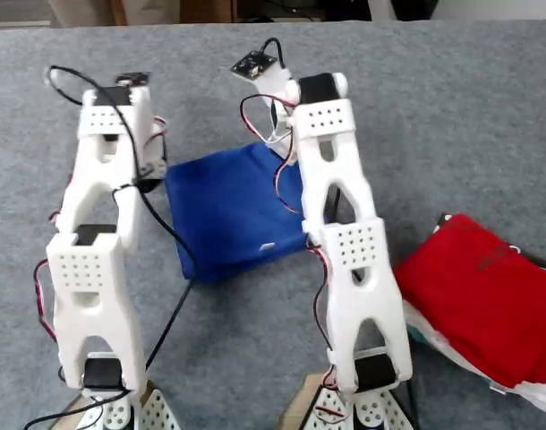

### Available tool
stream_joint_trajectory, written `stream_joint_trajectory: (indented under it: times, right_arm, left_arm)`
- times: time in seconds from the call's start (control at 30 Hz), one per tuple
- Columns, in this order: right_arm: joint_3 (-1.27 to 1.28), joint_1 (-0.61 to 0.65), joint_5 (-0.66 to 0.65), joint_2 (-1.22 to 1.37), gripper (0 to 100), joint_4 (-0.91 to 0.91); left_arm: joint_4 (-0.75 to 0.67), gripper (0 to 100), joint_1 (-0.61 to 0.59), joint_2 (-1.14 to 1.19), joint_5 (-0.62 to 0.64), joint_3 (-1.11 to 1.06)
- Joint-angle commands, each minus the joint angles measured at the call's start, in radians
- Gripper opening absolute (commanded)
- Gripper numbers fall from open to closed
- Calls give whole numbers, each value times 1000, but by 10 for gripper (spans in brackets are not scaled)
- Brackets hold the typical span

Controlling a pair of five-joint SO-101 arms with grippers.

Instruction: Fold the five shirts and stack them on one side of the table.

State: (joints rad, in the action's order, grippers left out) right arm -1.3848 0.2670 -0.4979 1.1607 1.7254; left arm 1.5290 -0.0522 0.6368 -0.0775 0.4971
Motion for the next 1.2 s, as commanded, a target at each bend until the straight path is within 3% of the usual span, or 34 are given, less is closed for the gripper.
stream_joint_trajectory:
  times: [0.0,0.27,0.43,0.57,0.7,0.8,0.93,1.17]
  right_arm:
    - [-168,-50,9,93,5,12]
    - [-206,-116,9,153,5,26]
    - [-285,-73,11,68,9,61]
    - [-214,-45,14,-85,9,63]
    - [53,-48,106,-314,118,63]
    - [355,-39,167,-521,209,63]
    - [739,-12,230,-808,210,61]
    - [1205,-16,307,-1207,210,54]
  left_arm:
    - [-104,18,58,-137,-2,-172]
    - [-379,18,72,-274,41,-509]
    - [-387,18,40,-282,49,-480]
    - [-261,18,3,-282,49,-347]
    - [-127,22,-5,-274,44,-221]
    - [-74,103,2,-274,44,-183]
    - [-34,253,-8,-274,41,-153]
    - [3,267,-20,-274,-121,-97]
